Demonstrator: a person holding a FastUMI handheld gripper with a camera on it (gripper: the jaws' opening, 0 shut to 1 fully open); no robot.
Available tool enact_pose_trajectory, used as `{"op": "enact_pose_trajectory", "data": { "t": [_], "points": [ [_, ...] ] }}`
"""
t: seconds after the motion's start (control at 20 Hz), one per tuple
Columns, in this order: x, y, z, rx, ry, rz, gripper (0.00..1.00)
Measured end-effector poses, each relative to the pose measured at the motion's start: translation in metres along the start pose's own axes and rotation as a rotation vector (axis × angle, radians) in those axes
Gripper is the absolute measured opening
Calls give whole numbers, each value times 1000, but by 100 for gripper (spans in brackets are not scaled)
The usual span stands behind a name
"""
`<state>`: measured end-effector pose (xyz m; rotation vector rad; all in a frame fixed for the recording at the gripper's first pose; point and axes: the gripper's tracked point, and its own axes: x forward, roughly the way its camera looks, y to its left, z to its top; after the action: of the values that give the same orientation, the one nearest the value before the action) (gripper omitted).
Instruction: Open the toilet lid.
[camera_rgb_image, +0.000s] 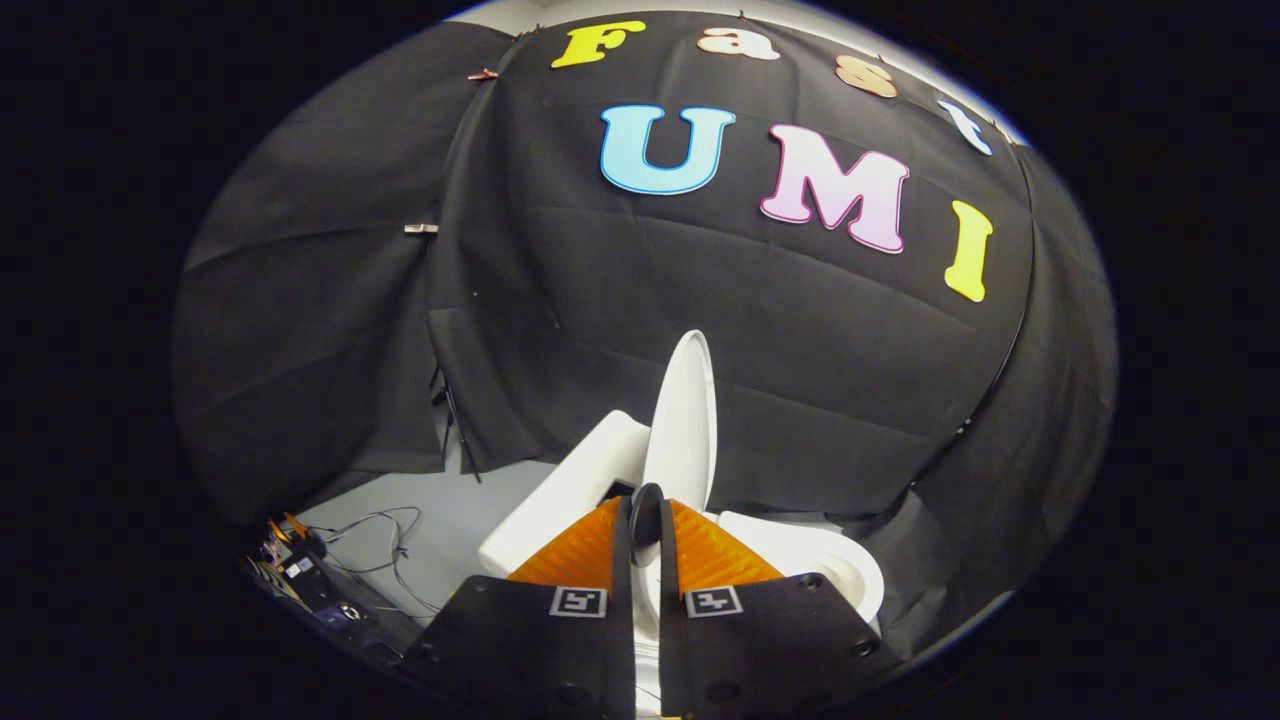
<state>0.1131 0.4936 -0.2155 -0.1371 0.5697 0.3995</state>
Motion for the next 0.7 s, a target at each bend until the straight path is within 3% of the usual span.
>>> {"op": "enact_pose_trajectory", "data": {
  "t": [0.15, 0.25, 0.55, 0.7],
  "points": [
    [-6, -4, 0, 2, -27, -6, 17],
    [-15, -6, 3, 14, -48, -4, 25],
    [-65, -26, 15, 57, -144, 4, 99],
    [-96, -53, 25, 125, -210, 3, 99]
  ]
}}
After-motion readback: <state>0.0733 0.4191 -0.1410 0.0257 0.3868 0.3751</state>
